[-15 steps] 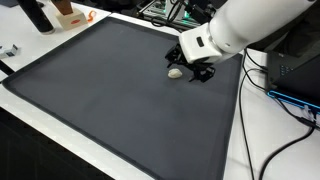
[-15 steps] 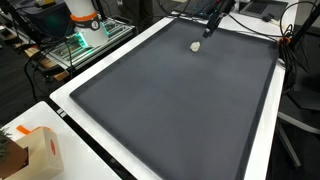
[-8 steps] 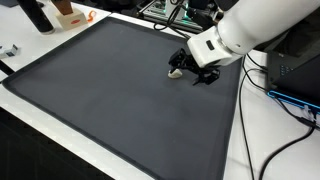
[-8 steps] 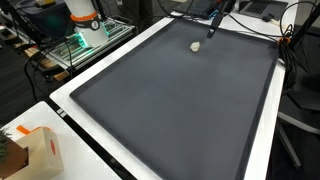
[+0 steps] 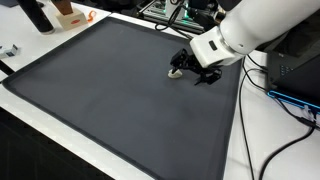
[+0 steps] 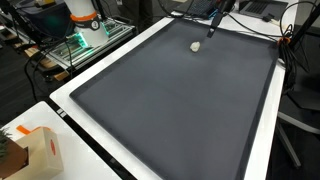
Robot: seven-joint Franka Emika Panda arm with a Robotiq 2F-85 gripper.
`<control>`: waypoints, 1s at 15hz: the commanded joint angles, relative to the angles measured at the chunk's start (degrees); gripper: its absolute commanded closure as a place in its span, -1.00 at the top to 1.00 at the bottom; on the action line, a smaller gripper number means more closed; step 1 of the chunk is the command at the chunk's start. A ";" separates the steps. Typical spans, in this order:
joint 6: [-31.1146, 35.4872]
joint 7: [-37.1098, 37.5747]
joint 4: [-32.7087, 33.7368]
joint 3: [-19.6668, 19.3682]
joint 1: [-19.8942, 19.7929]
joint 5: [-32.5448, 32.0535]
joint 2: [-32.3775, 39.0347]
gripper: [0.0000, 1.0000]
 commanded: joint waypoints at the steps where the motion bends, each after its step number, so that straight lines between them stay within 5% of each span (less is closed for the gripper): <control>1: 1.21 -2.21 -3.67 1.20 1.13 -1.85 -1.91 1.00; 8: 6.18 -2.02 -12.71 1.67 2.91 -6.88 -7.10 1.00; 15: 16.57 -5.50 -22.47 2.94 0.67 -7.23 -12.40 1.00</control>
